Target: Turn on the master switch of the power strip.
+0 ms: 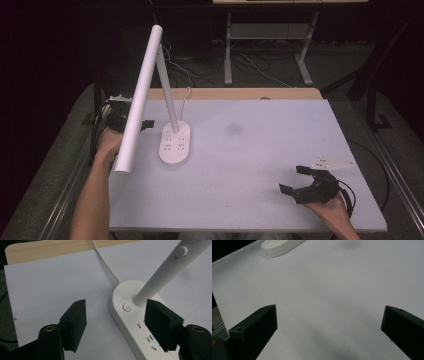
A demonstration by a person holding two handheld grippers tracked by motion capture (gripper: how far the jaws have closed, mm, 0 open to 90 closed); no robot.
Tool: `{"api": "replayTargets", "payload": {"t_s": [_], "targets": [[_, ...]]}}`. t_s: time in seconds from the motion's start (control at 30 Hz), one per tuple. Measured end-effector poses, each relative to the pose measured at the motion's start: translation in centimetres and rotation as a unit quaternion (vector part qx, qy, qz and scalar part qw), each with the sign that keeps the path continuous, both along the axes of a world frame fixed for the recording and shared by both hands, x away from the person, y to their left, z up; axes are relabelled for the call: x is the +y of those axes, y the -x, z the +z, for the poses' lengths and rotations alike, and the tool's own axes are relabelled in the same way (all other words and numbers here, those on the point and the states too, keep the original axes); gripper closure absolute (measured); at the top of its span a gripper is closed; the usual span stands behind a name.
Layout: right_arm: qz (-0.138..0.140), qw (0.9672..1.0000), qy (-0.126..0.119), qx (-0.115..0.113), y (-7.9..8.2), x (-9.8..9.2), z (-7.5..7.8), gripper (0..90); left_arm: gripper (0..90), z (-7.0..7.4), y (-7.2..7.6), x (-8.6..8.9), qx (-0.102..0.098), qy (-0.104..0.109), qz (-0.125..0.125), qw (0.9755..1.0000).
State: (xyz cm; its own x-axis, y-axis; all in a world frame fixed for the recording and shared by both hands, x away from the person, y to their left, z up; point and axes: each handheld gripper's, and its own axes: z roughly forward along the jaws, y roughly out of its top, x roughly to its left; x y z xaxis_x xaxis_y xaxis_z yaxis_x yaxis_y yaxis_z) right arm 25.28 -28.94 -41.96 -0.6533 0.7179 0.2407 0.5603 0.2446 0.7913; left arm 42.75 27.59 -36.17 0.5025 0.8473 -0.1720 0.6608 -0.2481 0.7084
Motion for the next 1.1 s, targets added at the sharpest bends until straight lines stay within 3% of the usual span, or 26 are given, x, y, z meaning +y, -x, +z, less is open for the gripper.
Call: {"api": "replayTargets", "payload": {"t_s": [0.6,0.77,1.1], "targets": [[0.003,1.0,0.003,0.006,0.0,0.1,0.0,0.1,76.3,-0.6,-0.5,-0.9,-0.006,0.011,0.003,0.9999],[0.004,1.0,0.005,0.005,0.0,0.1,-0.1,0.1,89.9,-0.9,-0.8,-0.9,-0.003,0.015,-0.01,0.9998],[0.006,0.9999,0.006,0.007,-0.1,0.1,-0.1,0.1,90.0,-1.6,-1.2,-1.7,0.007,0.021,-0.019,0.9996]]}}
